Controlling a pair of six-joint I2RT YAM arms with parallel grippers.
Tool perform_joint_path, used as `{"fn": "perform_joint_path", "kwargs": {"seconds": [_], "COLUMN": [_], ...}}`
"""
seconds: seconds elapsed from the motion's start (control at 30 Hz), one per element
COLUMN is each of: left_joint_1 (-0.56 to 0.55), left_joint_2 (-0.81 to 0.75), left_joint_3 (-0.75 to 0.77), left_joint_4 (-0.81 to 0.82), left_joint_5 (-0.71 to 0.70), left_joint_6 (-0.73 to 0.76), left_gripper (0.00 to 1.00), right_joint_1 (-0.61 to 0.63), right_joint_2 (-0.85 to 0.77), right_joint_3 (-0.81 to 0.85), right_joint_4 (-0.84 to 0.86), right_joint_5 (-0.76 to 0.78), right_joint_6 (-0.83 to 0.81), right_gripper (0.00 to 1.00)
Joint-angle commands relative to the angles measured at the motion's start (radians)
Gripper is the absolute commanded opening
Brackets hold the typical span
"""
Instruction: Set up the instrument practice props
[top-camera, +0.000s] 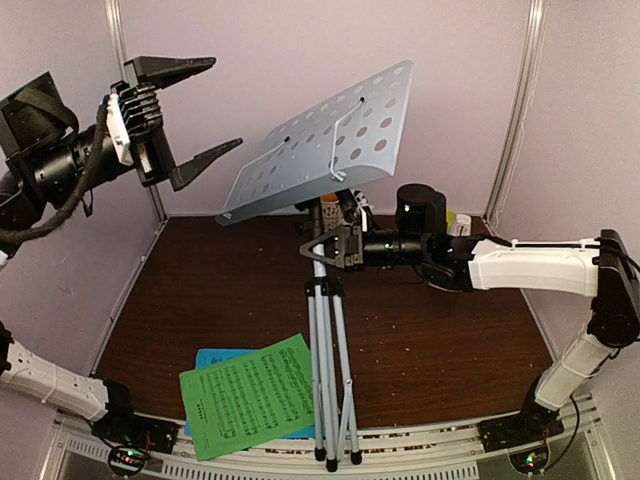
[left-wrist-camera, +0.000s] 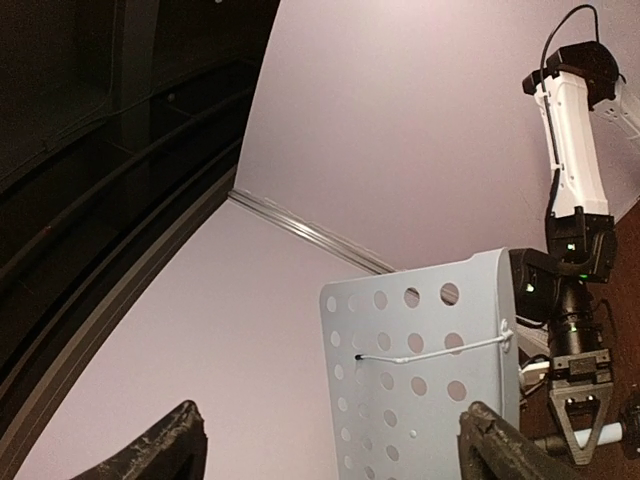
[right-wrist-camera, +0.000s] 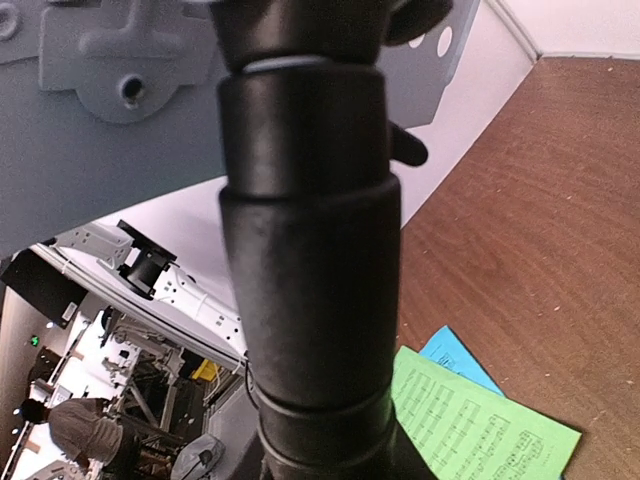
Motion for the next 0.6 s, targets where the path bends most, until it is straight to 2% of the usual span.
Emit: {"fn": "perform_joint_path", "kwargs": {"seconds": [0.0,0.23,0.33,0.57], "left_joint_1": [-0.004,0.007,0.041,0.145], "left_joint_2": [-0.045,-0.112,-0.117,-0.097], "left_joint_3": [-0.085,-0.231,-0.267,-0.351], "left_joint_4": [0.13,0.269,0.277,0.267], "left_joint_5": [-0.044,-0.23,-0.286,-0.286], "left_joint_6": [-0.109,-0.288,-0.406,-0.648], "left_gripper": [0.9,0.95,0.98,0.98], "right_joint_1": [-0.038,-0.091,-0.109,-0.122], "right_joint_2": [-0.19,-0.257,-0.281,-0.294], "right_joint_3": [0.176,0.207,0.21,0.206], "right_joint_4": [0.184,0.142,0.14,0.211], "right_joint_5": [0.056,0.155,0.215,0.324], "right_joint_6": [-0.099,-0.193,-0.247,-0.317], "right_gripper": [0.0,0.0,0.0,0.0]}}
